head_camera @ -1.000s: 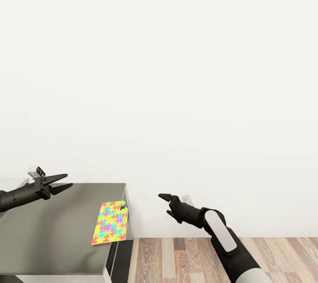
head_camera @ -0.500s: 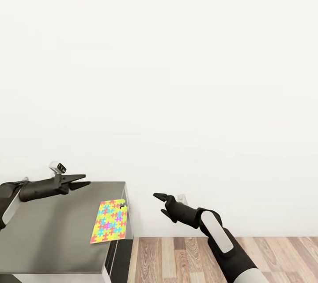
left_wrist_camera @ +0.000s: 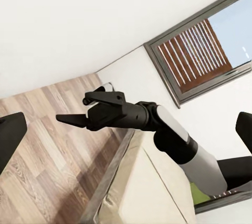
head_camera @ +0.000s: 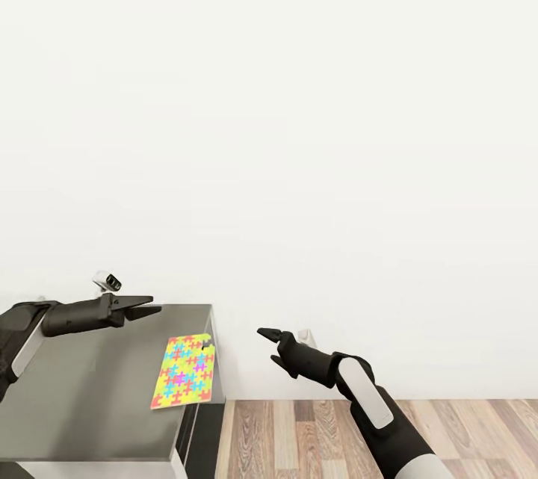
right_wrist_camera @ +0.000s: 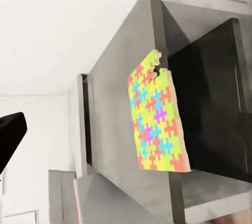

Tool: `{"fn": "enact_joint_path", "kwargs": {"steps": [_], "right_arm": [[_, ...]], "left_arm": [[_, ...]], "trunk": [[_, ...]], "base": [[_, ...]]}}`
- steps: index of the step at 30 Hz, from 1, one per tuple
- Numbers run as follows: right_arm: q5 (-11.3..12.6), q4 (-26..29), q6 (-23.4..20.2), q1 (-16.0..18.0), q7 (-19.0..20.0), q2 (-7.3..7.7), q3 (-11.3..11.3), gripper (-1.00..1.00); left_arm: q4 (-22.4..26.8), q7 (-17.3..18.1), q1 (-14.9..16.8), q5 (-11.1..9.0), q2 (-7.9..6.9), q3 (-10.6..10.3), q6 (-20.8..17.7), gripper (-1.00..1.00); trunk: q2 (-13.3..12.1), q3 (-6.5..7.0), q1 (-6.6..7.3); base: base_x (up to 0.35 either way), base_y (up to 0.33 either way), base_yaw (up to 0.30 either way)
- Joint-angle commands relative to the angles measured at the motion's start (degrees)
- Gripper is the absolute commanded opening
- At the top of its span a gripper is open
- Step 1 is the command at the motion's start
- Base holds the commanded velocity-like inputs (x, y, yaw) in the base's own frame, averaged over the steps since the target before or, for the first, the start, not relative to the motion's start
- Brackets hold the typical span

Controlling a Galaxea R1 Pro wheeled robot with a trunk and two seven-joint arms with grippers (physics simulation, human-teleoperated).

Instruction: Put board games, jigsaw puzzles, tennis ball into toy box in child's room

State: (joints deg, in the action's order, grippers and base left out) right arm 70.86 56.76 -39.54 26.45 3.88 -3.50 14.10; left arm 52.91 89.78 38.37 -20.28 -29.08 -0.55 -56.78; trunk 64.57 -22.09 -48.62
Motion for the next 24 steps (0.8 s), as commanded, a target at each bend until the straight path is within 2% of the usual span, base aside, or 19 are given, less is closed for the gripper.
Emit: {"fn": "enact_joint_path", "kwargs": {"steps": [1, 24], "right_arm": [[-0.2, 0.0, -0.2, 0.1, 0.2, -0.01, 0.0, 1.0], [-0.3, -0.2, -0.2, 0.3, 0.3, -0.23, 0.0, 1.0]], "left_arm": [[0.0, 0.2, 0.0, -0.1, -0.04, -0.1, -0.6, 1.0], [0.0, 0.2, 0.0, -0.1, -0.4, 0.3, -0.6, 1.0]], "trunk": [[0.5, -0.25, -0.23], [9.7, -4.38, -5.28]], "base": [[0.0, 0.0, 0.0], [0.0, 0.0, 0.0]]}}
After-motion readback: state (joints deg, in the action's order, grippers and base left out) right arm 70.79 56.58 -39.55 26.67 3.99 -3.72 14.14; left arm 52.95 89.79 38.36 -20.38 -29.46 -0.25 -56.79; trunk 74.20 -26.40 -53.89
